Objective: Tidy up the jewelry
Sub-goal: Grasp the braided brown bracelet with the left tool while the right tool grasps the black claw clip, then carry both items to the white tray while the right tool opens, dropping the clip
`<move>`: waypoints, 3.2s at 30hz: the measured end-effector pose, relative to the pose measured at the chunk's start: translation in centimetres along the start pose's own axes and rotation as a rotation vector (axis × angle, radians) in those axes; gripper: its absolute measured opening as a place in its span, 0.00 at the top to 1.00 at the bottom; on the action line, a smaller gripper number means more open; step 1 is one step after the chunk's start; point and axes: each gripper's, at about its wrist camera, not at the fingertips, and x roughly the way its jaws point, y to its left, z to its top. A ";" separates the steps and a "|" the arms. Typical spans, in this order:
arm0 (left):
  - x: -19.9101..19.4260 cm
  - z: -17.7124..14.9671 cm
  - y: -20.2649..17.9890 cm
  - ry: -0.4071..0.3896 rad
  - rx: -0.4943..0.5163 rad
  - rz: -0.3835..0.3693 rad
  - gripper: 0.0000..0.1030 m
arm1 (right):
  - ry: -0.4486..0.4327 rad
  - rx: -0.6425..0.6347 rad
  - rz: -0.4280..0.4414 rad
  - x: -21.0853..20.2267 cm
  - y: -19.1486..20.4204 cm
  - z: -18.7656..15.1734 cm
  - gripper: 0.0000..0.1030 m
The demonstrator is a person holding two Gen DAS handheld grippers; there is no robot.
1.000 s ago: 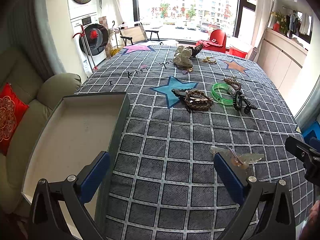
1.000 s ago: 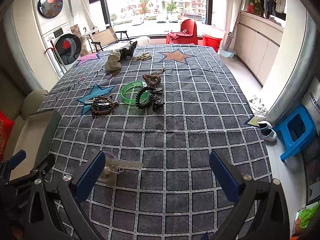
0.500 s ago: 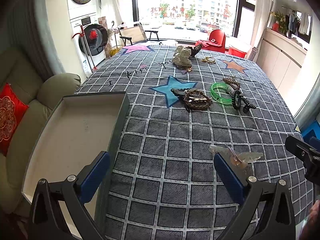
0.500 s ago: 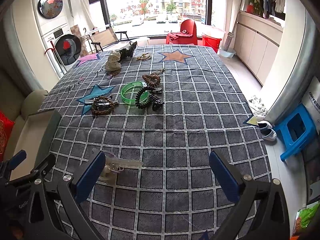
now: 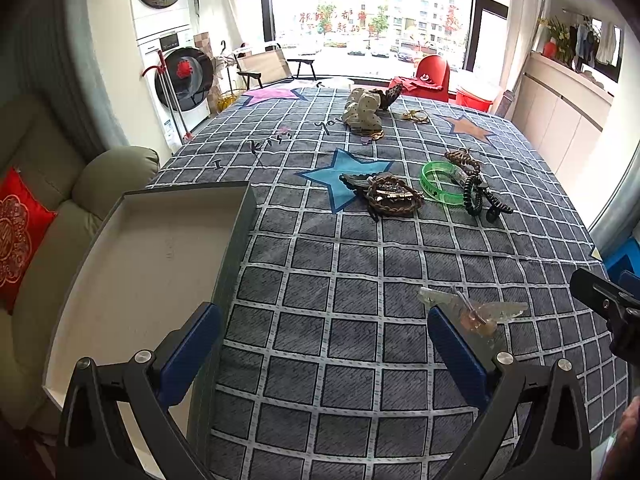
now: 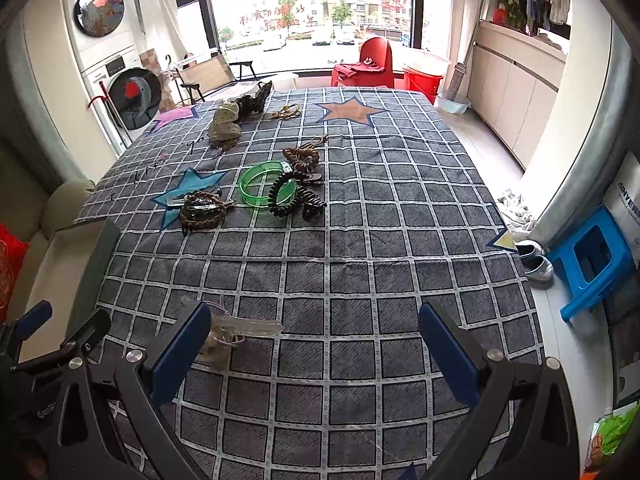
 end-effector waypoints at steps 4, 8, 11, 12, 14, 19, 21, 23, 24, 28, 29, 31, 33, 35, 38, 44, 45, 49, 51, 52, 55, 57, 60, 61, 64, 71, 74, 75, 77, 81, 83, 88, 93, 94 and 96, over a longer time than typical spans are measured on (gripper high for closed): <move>0.2 0.1 -0.2 0.004 0.007 0.000 0.00 | 0.007 0.006 -0.001 0.3 -0.3 0.0 0.00; 0.8 0.1 -0.3 0.014 0.008 0.000 0.00 | 0.015 0.014 -0.003 0.8 -0.7 0.2 0.00; 1.3 0.3 -0.2 0.022 -0.002 0.004 0.00 | 0.024 0.021 0.001 1.3 -1.1 0.4 0.00; 1.6 0.4 -0.1 0.026 -0.008 0.000 0.00 | 0.029 0.024 0.005 1.5 -1.4 0.6 0.00; 2.3 0.9 0.2 0.040 -0.028 -0.013 0.00 | 0.036 0.025 0.005 1.9 -1.7 0.9 0.00; 4.1 2.8 0.2 0.061 -0.051 -0.064 0.00 | 0.039 0.014 0.008 3.1 -2.5 2.2 0.00; 4.7 3.5 0.0 0.065 -0.055 -0.077 0.00 | 0.046 0.012 0.015 4.0 -2.9 3.0 0.00; 5.7 4.4 -0.4 0.068 -0.058 -0.102 0.00 | 0.052 0.012 0.027 4.9 -3.2 3.8 0.00; 6.1 4.8 -0.5 0.071 -0.059 -0.109 0.00 | 0.060 0.013 0.030 5.6 -3.3 4.2 0.00; 8.5 6.3 -1.4 0.084 -0.056 -0.126 0.00 | 0.090 0.011 0.060 8.0 -3.6 5.4 0.00; 8.8 6.5 -1.4 0.087 -0.059 -0.127 0.03 | 0.098 0.004 0.073 8.8 -3.5 5.8 0.00; 10.0 7.0 -1.6 0.094 -0.069 -0.137 0.08 | 0.105 -0.007 0.100 9.9 -3.3 6.4 0.01; 11.0 7.3 -1.6 0.099 -0.083 -0.144 0.08 | 0.115 -0.017 0.128 11.1 -2.9 7.0 0.03; 12.0 7.5 -1.6 0.104 -0.095 -0.160 0.21 | 0.122 -0.025 0.153 12.1 -2.5 7.4 0.05; 13.3 7.7 -1.9 0.122 -0.110 -0.195 0.22 | 0.132 -0.037 0.172 13.4 -2.0 7.6 0.07; 14.9 8.3 -3.1 0.123 -0.096 -0.220 0.41 | 0.152 -0.048 0.179 15.5 -1.3 8.0 0.22; 15.1 8.4 -3.2 0.126 -0.092 -0.226 0.47 | 0.151 -0.046 0.180 15.7 -1.3 8.0 0.24; 15.4 8.7 -3.4 0.123 -0.095 -0.224 0.66 | 0.146 -0.049 0.185 16.4 -1.0 8.3 0.31; 15.5 8.7 -3.3 0.126 -0.099 -0.231 0.72 | 0.139 -0.057 0.182 16.4 -0.7 8.3 0.41; 15.5 8.6 -3.2 0.121 -0.103 -0.232 0.83 | 0.138 -0.063 0.183 16.4 -0.6 8.3 0.44; 15.4 8.5 -2.9 0.112 -0.110 -0.250 0.92 | 0.133 -0.052 0.205 16.3 -0.6 8.3 0.73; 15.0 8.5 -3.0 0.101 -0.104 -0.255 0.92 | 0.125 -0.041 0.198 16.2 -0.7 8.2 0.78; 14.3 8.4 -3.1 0.086 -0.095 -0.272 0.92 | 0.114 -0.022 0.206 15.6 -1.0 7.9 0.78; 14.0 8.3 -3.1 0.082 -0.091 -0.278 0.92 | 0.110 -0.018 0.210 15.3 -1.1 7.8 0.78; 12.8 8.2 -3.1 0.064 -0.086 -0.298 0.92 | 0.094 -0.010 0.225 14.0 -1.3 7.5 0.78; 9.6 7.4 -3.2 0.036 -0.053 -0.320 0.92 | 0.085 -0.005 0.256 11.4 -1.7 6.4 0.78; 8.0 6.8 -3.0 0.022 -0.044 -0.326 0.92 | 0.085 0.005 0.268 10.3 -1.7 5.6 0.78; 7.5 6.6 -2.9 0.018 -0.047 -0.328 0.92 | 0.084 0.009 0.271 9.8 -1.8 5.3 0.78; 6.4 5.9 -2.6 0.009 -0.050 -0.336 0.92 | 0.084 0.013 0.278 9.1 -1.7 4.8 0.78; 4.3 4.8 -1.7 -0.008 -0.057 -0.331 0.92 | 0.088 0.009 0.284 7.7 -1.3 3.8 0.78; 3.4 4.3 -1.0 -0.016 -0.070 -0.330 0.92 | 0.087 0.003 0.289 6.9 -0.9 3.4 0.78; 1.4 2.9 1.2 -0.030 -0.104 -0.318 0.92 | 0.089 -0.025 0.305 5.1 1.0 2.4 0.78; -0.5 2.1 4.7 -0.067 -0.162 -0.275 0.92 | 0.097 -0.082 0.351 3.8 4.5 2.3 0.78; -0.8 1.9 5.9 -0.075 -0.184 -0.262 0.92 | 0.099 -0.095 0.361 3.7 5.4 2.3 0.78; -1.2 1.6 7.8 -0.085 -0.218 -0.232 0.92 | 0.101 -0.115 0.379 3.4 6.9 2.3 0.78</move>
